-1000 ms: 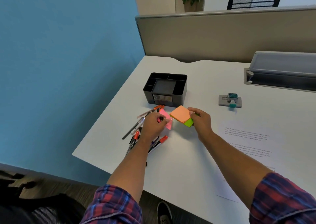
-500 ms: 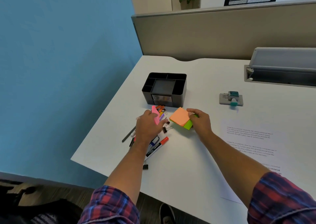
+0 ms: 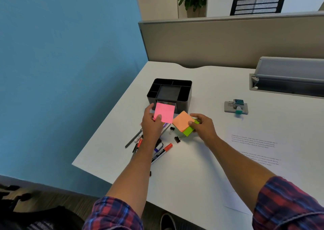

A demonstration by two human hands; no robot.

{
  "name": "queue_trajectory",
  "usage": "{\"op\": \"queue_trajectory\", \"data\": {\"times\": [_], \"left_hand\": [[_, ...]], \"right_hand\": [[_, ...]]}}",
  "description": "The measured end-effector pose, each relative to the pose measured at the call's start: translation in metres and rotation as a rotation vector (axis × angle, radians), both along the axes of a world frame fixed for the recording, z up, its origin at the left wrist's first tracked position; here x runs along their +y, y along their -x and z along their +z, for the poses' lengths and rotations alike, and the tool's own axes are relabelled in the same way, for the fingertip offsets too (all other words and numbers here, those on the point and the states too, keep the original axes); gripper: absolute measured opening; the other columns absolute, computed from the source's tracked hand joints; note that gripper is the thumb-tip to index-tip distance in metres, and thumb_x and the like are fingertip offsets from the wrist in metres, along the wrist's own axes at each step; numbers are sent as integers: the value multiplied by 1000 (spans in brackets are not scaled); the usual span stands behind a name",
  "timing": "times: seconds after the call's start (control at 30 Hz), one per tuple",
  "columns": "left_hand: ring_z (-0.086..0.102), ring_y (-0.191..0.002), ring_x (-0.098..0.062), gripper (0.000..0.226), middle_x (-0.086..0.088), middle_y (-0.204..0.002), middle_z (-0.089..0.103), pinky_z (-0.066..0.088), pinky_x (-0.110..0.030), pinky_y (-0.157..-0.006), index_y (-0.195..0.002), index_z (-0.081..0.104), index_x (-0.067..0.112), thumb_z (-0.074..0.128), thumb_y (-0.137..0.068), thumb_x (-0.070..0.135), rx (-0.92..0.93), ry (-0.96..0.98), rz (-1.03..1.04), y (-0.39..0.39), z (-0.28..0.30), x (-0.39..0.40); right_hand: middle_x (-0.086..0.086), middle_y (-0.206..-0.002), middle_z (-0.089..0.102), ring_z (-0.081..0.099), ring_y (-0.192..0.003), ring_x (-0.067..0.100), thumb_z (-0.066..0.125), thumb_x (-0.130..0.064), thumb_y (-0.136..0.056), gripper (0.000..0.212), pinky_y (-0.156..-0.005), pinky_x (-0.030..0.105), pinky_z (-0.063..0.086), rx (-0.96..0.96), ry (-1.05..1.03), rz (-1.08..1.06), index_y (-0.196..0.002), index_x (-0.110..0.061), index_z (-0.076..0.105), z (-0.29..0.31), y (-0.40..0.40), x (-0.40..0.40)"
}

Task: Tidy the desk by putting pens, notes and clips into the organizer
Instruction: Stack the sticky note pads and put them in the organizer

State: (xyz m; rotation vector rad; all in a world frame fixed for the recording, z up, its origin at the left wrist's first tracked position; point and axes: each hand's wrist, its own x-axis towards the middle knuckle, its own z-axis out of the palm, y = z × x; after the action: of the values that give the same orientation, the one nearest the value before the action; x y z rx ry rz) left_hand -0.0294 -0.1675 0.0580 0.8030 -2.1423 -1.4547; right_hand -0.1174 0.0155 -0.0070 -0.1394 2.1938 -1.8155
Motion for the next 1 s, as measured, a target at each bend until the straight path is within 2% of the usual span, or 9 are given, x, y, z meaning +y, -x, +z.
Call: {"op": "queue_trajectory", "data": {"times": [0.1, 0.17, 0.23, 0.4, 0.53, 0.7, 0.83, 0.93, 1.0], "left_hand": [[62, -94, -7, 41, 1, -107, 62, 51, -10, -63, -136, 57, 14, 58, -96, 4, -45, -76, -152, 3, -1, -4], [64, -107, -18, 34, -1, -112, 67, 51, -18, -75, -128, 63, 12, 58, -95, 5, -97, -11, -265, 4, -5, -3], [64, -104, -18, 31, 1, -108, 68, 49, -20, -74, -122, 67, 13, 58, -94, 8, -132, 80, -299, 4, -6, 4], [56, -81, -16, 14, 2, -89, 59, 50, -33, -73, -100, 74, 12, 63, -90, 12, -207, 243, -194, 6, -8, 21], [56, -85, -14, 9, -2, -101, 61, 42, -21, -64, -93, 73, 12, 68, -87, 14, -239, 260, -81, 7, -10, 20], [57, -78, -11, 4, 5, -83, 62, 41, -21, -59, -90, 65, 10, 63, -90, 13, -212, 162, -79, 6, -9, 16], [58, -81, -13, 6, 4, -84, 62, 45, -27, -65, -92, 64, 11, 60, -92, 16, -222, 41, -63, 7, -9, 12], [56, -79, -16, 8, 0, -83, 62, 44, -28, -62, -94, 63, 10, 59, -94, 16, -273, -90, -104, 7, -12, 10], [54, -77, -14, 5, -3, -87, 61, 44, -29, -63, -94, 62, 13, 58, -95, 15, -281, -142, -108, 7, -13, 11]], "right_hand": [[6, -110, 67, 65, -102, 27, 74, -12, -86, 39, -85, 44, 59, 2, -12, 48, -123, -19, 67, 5, -1, 0], [7, -109, 66, 64, -101, 28, 73, -9, -87, 39, -74, 33, 58, 1, -10, 105, -125, -17, 66, 13, -4, -1], [6, -107, 67, 65, -98, 26, 73, -11, -87, 38, -66, 27, 54, 14, 1, 151, -124, -16, 66, 20, -6, -2], [6, -114, 68, 63, -98, 24, 75, -15, -87, 38, -61, 23, 51, 5, 41, 170, -124, -16, 67, 35, -9, -4], [7, -114, 68, 60, -93, 20, 74, -14, -88, 35, -59, 23, 48, -2, 59, 198, -122, -17, 68, 40, -11, -3], [6, -118, 67, 60, -97, 23, 68, -6, -91, 34, -61, 25, 48, 10, 82, 194, -123, -18, 68, 44, -10, -4], [10, -125, 60, 58, -111, 30, 54, 5, -92, 44, -74, 32, 52, -54, 48, 255, -129, -17, 62, 43, -9, -3], [11, -126, 58, 56, -115, 31, 49, 10, -89, 48, -82, 38, 55, -93, 42, 233, -127, -16, 63, 42, -9, -3], [12, -126, 59, 57, -114, 32, 50, 11, -89, 47, -82, 38, 56, -109, 49, 212, -125, -16, 65, 42, -10, -3]]}}
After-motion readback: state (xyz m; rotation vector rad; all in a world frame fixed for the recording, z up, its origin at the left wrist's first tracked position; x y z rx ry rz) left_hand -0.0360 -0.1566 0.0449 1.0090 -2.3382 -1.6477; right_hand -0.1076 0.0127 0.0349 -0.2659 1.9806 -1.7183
